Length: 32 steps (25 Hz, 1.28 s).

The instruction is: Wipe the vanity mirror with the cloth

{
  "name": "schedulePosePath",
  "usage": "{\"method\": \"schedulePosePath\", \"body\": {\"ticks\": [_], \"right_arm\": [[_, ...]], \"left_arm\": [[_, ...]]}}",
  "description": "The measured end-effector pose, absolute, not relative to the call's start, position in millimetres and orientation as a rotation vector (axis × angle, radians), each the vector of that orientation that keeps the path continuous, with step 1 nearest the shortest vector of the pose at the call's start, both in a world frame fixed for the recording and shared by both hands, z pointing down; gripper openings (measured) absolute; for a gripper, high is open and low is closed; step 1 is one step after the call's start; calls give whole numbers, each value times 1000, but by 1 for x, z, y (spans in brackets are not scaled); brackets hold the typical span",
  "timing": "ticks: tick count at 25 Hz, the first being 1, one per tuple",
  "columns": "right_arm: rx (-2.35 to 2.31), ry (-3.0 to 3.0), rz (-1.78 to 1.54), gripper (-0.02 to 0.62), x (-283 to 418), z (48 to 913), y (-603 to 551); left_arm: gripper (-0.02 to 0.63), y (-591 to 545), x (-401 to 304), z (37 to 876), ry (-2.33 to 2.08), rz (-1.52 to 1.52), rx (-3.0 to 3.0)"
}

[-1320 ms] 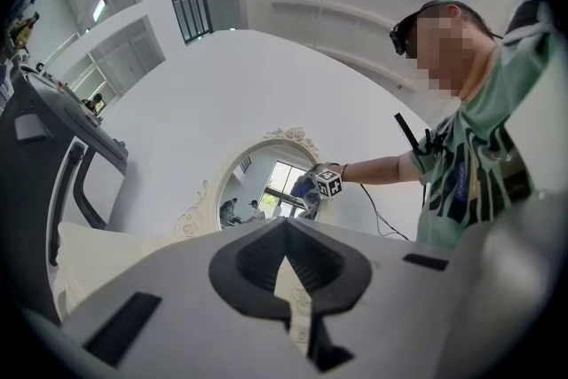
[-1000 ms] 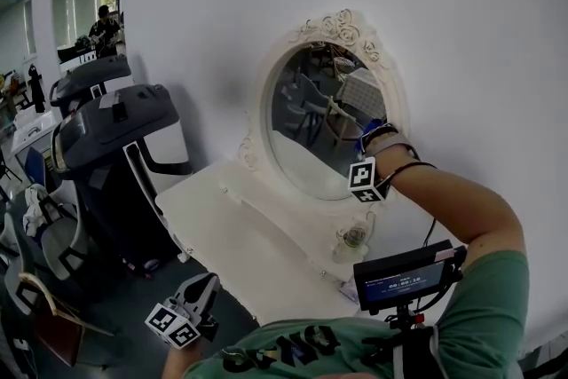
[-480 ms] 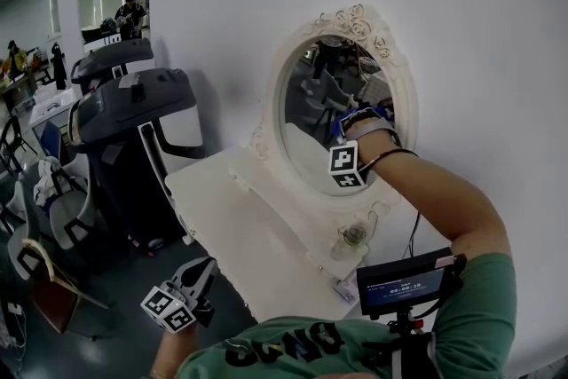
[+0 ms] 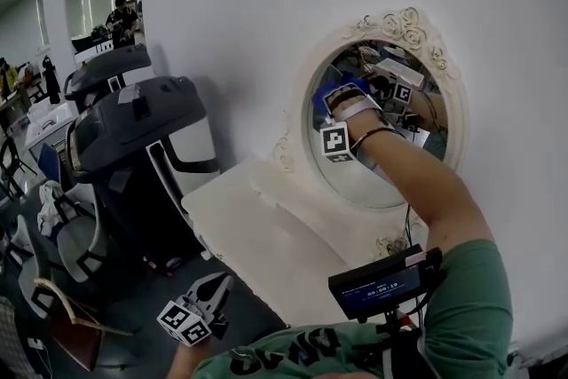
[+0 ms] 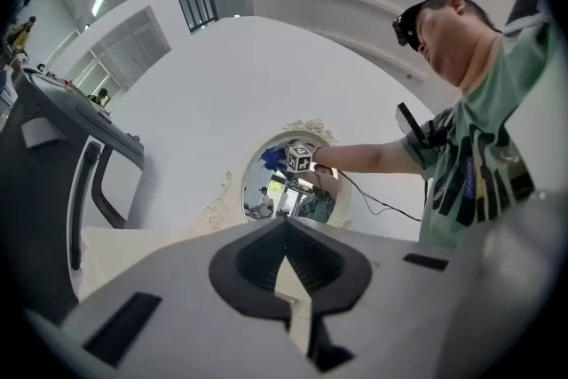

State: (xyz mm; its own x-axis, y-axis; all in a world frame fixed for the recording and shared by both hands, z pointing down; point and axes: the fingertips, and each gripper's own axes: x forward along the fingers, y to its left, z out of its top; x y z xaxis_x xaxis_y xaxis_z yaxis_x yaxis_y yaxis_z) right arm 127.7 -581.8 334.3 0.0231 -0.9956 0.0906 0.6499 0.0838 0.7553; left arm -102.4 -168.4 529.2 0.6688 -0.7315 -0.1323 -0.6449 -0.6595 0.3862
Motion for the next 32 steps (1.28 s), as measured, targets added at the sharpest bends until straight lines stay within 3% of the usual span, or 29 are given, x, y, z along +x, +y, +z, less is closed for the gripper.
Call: {"method": "schedulePosePath", "body": {"ticks": [7,14,32], "right_arm": [[608,-582,-1334,72,102,338,-662],[574,-590,-1322,71,121,342,-648],[442,-589,-945,71,343,393,-412]], "left_arm": [[6,-206,-165,551,-1100,-442,2526],[6,-202,-144,557,-1062,-431,2505],[6,-158,-16,498,-844,-443,2691]]}}
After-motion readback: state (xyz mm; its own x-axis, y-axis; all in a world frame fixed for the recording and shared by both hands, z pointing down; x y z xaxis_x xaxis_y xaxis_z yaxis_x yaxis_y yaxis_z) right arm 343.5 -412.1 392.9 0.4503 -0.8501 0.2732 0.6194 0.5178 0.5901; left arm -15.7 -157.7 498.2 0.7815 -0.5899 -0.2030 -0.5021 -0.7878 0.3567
